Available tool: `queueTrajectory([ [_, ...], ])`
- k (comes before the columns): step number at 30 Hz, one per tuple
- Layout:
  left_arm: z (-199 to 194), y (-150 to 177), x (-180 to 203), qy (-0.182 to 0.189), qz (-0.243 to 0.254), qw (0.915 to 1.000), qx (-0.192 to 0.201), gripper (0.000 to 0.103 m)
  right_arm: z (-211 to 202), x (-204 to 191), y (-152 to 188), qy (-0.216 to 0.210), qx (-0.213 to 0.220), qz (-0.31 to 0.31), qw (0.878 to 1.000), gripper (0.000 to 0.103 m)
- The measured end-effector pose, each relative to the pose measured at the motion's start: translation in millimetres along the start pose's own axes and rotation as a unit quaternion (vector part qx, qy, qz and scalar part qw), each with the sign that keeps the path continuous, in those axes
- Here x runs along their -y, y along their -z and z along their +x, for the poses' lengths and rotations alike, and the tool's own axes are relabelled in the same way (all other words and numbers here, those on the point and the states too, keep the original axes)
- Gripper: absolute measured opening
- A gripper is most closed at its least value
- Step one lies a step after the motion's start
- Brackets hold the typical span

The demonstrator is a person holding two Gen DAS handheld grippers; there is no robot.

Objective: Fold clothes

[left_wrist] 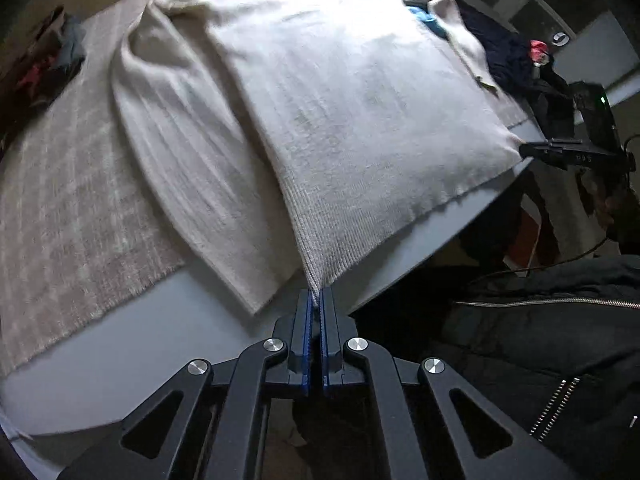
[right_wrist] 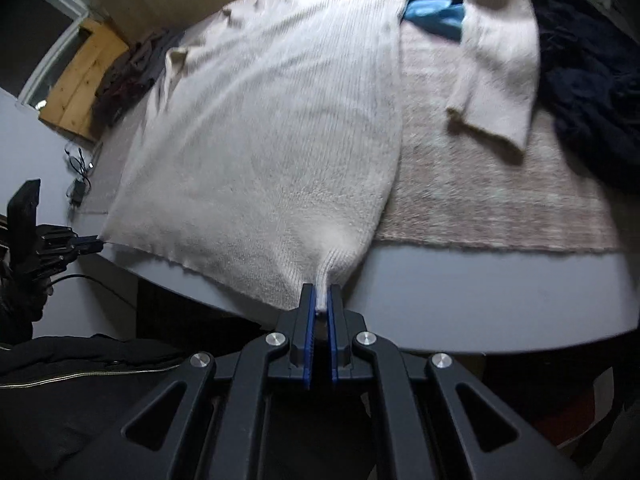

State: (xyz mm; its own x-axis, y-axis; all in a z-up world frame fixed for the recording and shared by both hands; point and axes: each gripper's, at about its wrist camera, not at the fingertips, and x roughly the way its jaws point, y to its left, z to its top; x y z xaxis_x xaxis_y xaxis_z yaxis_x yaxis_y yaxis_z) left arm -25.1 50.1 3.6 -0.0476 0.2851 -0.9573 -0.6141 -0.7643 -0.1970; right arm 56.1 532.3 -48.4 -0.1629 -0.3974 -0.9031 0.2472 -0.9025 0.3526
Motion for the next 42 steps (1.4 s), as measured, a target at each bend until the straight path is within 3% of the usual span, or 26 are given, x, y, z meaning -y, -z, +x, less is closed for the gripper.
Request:
queueTrajectory([
  [3,3.6,0.8,-6.7,-0.01,0.012,0.9998,-0.016,0.0,-5.2,2.9,1.6,-0.032,-0.024,0.005,0.999,0.01],
  [6,8.1,1.6,-14.3,-0.019,0.018,0.9993,-0.027,0.0,-16.5,20.6,0.7,-0.043,0.011,0.049,0.998,0.036],
  [9,6.3,-2.3,-19.1,-0.023,0.016,0.9994,-0.022,0.0,-20.0,39.9,0.8,-0.034,0.048,0.083,0.995,0.037],
  [11,1.7,-7.6,-18.6,-0.021,0.016,0.9996,-0.013,0.0,-10.0,42.0,2.4,-0.003,0.045,0.069,0.997,0.036],
  [15,-3.8,-27.7,-5.5,0.006,0.034,0.9993,0.015,0.0,12.1,28.8,2.9,-0.009,0.035,0.043,0.998,0.034],
  [19,17.0,-44.8,7.8,0.01,0.054,0.9985,0.005,0.0,26.1,9.7,-2.3,0.004,0.032,0.011,0.999,0.01],
  [23,40.8,-53.7,12.8,0.006,0.064,0.9978,-0.02,0.0,17.6,-20.1,-2.8,-0.063,0.049,-0.013,0.997,0.011],
  [26,48.9,-54.3,12.5,-0.001,0.068,0.9971,-0.034,0.0,5.9,-39.2,0.3,-0.102,0.065,-0.036,0.992,0.02],
  [30,48.9,-55.7,12.4,0.002,0.069,0.997,-0.034,0.0,1.1,2.5,7.1,-0.044,0.087,0.04,0.994,0.02],
  [34,48.6,-55.9,13.3,0.003,0.071,0.9968,-0.035,0.0,5.2,20.2,13.8,0.027,0.084,0.066,0.994,0.02],
  [39,46.1,-57.3,16.1,-0.001,0.08,0.996,-0.041,0.0,22.5,12.5,12.2,0.011,0.06,0.048,0.997,0.02],
  [41,41.2,-58.4,17.6,-0.003,0.082,0.9959,-0.039,0.0,21.4,3.0,11.0,0.002,0.064,0.032,0.997,0.005],
  [42,37.0,-59.9,19.0,-0.005,0.084,0.9959,-0.034,0.0,18.4,2.5,10.5,0.006,0.069,0.031,0.997,0.004],
])
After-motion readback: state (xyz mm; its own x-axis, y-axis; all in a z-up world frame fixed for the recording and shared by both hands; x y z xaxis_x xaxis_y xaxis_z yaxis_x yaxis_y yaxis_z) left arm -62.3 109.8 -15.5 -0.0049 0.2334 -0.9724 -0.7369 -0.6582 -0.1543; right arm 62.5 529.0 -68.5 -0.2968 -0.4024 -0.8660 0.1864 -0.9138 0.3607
